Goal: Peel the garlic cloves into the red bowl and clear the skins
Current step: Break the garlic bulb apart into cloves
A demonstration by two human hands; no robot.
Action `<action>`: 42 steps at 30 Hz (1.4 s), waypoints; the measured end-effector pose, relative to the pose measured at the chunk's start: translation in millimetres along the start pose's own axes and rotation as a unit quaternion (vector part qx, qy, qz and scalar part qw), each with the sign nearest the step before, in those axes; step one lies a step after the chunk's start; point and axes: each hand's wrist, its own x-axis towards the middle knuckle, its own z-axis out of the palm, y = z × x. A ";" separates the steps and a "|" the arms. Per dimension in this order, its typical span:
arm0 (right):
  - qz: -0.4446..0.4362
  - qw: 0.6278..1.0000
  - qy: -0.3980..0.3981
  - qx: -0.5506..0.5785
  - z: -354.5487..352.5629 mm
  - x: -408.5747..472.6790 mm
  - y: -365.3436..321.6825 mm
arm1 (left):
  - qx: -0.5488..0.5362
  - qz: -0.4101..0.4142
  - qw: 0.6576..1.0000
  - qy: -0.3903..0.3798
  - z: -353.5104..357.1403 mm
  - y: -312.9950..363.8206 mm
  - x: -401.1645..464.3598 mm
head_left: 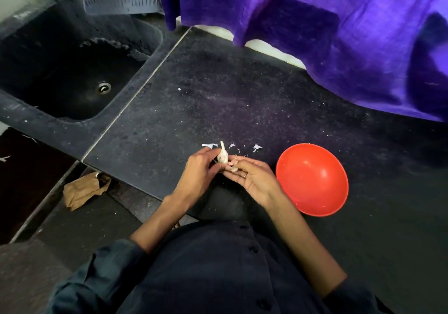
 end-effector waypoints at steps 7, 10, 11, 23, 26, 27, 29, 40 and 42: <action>-0.024 0.999 -0.013 -0.035 1.9 -1.7 -1.0 | -0.007 0.003 1.000 0.022 -3.2 2.6 -2.3; -0.039 0.996 -0.028 -0.074 2.7 -4.1 -0.5 | -0.009 0.011 1.000 0.021 -5.1 4.1 -3.0; -0.044 0.995 -0.025 -0.083 2.6 -4.3 0.1 | -0.012 0.009 1.000 0.020 -5.1 4.4 -2.9; -0.045 0.998 0.005 -0.049 -1.5 -1.2 -2.1 | -0.095 -0.045 0.993 0.059 -3.9 8.8 -3.2; -0.053 0.996 0.058 -0.040 -9.3 3.1 -6.0 | -0.091 -0.069 0.991 0.068 -6.6 3.0 -2.9; -0.056 0.995 0.077 -0.039 -12.3 4.4 -7.1 | -0.090 -0.079 0.990 0.069 -7.6 1.0 -3.0; -0.057 0.992 0.098 -0.050 -16.2 6.6 -8.3 | -0.099 -0.103 0.988 0.062 -8.0 -1.6 -3.1; -0.075 0.948 0.122 -0.283 -15.2 11.6 -0.5 | -0.080 -0.145 0.986 0.033 -2.7 0.1 -4.0; -0.076 0.945 0.113 -0.296 -15.1 11.2 -0.9 | -0.084 -0.147 0.985 0.034 -2.6 1.5 -4.7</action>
